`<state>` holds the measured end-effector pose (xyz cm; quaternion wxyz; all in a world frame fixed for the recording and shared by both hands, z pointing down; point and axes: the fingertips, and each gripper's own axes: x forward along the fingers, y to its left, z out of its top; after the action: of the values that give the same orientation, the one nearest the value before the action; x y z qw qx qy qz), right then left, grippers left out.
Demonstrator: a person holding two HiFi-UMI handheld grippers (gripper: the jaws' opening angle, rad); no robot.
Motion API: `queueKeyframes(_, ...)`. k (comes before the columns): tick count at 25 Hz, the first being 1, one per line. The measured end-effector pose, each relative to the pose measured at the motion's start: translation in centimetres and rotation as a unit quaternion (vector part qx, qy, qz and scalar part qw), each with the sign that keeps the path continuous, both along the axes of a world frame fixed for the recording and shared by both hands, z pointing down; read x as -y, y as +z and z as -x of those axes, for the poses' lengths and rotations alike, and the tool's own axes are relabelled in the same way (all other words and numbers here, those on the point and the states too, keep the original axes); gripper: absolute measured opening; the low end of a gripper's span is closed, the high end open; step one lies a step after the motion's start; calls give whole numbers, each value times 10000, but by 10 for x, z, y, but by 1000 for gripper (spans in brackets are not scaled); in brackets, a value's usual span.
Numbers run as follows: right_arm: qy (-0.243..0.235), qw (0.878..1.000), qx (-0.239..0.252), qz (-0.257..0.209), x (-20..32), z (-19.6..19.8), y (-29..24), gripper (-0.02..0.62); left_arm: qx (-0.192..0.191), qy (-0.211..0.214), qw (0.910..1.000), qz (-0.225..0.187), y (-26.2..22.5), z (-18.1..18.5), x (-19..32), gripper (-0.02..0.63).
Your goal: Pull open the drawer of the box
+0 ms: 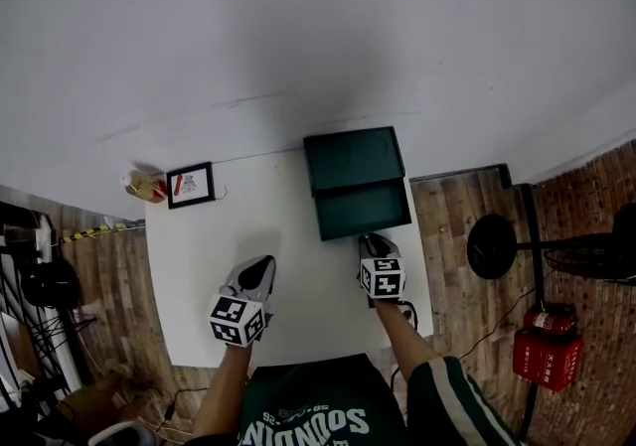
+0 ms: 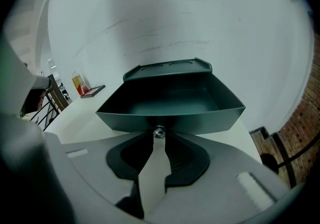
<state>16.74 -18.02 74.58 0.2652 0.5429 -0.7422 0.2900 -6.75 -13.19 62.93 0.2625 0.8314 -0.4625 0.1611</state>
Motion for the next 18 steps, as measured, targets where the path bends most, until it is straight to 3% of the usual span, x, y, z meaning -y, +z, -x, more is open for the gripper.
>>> queueKeyframes(11, 14, 9999, 60, 88, -28, 2, -8, 74, 16, -186, 9997, -186, -20, 18, -2, 52)
queueKeyframes(18, -427, 9950, 488, -759, -14, 53, -82, 29, 52, -167, 9982, -582, -52, 39, 11, 52)
